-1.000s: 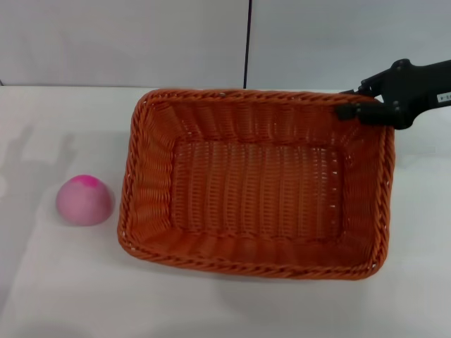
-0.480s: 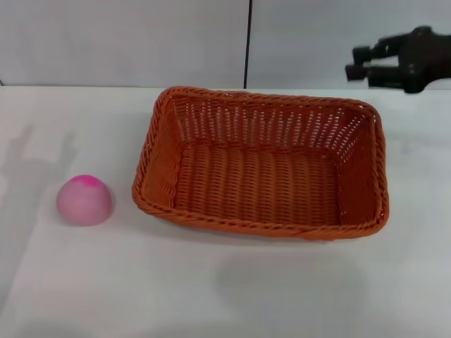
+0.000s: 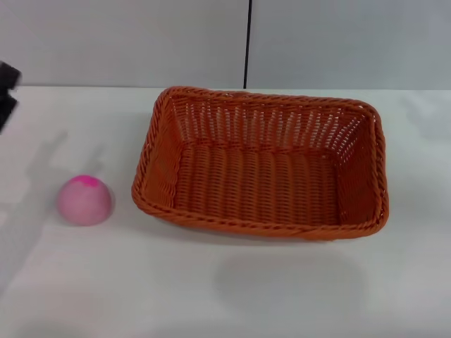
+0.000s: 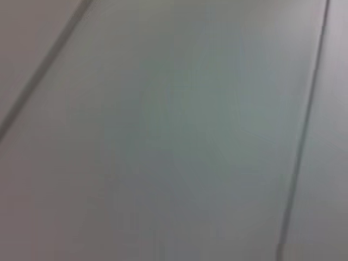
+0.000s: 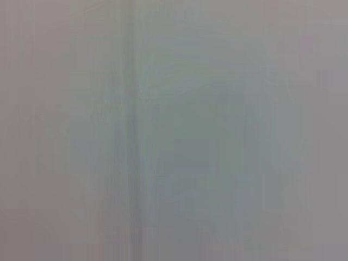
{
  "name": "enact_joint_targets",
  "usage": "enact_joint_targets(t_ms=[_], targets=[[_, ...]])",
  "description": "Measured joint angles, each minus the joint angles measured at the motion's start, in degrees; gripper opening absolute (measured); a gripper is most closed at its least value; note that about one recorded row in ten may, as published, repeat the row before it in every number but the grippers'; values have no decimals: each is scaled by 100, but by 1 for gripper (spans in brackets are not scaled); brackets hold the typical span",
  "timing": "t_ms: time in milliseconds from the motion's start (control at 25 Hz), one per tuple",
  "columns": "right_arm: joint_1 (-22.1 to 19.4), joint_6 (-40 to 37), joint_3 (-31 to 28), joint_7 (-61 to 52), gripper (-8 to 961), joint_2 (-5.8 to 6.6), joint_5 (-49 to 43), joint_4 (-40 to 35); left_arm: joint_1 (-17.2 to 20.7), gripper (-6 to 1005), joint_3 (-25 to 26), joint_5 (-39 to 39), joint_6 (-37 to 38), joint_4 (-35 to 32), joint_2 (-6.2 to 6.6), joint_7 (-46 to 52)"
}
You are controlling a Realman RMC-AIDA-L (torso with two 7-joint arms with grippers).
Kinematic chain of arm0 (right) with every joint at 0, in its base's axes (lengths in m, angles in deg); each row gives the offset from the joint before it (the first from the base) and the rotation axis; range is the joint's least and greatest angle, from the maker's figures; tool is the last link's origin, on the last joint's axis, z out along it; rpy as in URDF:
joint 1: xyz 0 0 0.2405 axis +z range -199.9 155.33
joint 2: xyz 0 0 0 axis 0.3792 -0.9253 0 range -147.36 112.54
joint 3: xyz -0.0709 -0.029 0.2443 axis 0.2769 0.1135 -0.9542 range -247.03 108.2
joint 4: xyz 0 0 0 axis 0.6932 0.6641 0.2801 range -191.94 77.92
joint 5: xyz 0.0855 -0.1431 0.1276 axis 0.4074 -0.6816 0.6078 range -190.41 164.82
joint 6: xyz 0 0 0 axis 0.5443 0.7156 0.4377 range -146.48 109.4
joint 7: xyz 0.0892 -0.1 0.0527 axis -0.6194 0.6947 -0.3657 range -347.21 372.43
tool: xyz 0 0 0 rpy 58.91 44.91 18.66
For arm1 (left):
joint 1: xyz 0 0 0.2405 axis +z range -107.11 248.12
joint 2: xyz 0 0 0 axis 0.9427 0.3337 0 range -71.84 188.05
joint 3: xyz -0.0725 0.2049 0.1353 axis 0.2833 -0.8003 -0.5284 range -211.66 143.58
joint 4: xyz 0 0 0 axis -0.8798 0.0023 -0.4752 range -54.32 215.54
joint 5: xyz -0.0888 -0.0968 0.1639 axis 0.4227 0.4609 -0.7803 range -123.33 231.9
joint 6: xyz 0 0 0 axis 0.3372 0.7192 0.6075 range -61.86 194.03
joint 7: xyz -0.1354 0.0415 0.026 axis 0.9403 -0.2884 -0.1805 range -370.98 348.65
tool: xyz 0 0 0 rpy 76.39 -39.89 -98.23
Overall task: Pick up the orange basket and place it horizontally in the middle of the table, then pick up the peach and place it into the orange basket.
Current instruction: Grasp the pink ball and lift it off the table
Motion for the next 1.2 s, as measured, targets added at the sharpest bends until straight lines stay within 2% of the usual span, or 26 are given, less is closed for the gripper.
enact_joint_targets(t_ms=[40,120,240,320,440,560,640,920,1200], targets=[[-264,-7,-12,233,369,-61,570,187,-73,846,-299,-2,0,-290,35,159],[-376,-14,-22,354,368,-75,819,337,-88,844,-448,-2,2,-424,52,208],[-655,-66,-303,701,368,-71,1497,1007,-72,844,-825,-3,186,-867,69,249],[-697,-78,-415,762,368,-73,1571,1114,-58,840,-939,-2,286,-961,70,250],[-831,-133,-959,855,368,-127,1665,1353,11,834,-1201,-1,595,-1088,71,239],[-855,-147,-1186,834,368,-129,1669,1441,51,828,-1274,0,751,-1119,52,195],[-860,-151,-1379,670,368,-88,1675,1535,67,824,-1423,5,903,-1144,40,125],[-816,-197,-1412,519,368,-57,1682,1538,11,811,-1973,28,1480,-1153,-67,-37],[-766,-192,-1418,512,369,-56,1687,1546,-32,797,-2029,26,1920,-1094,-127,-236]])
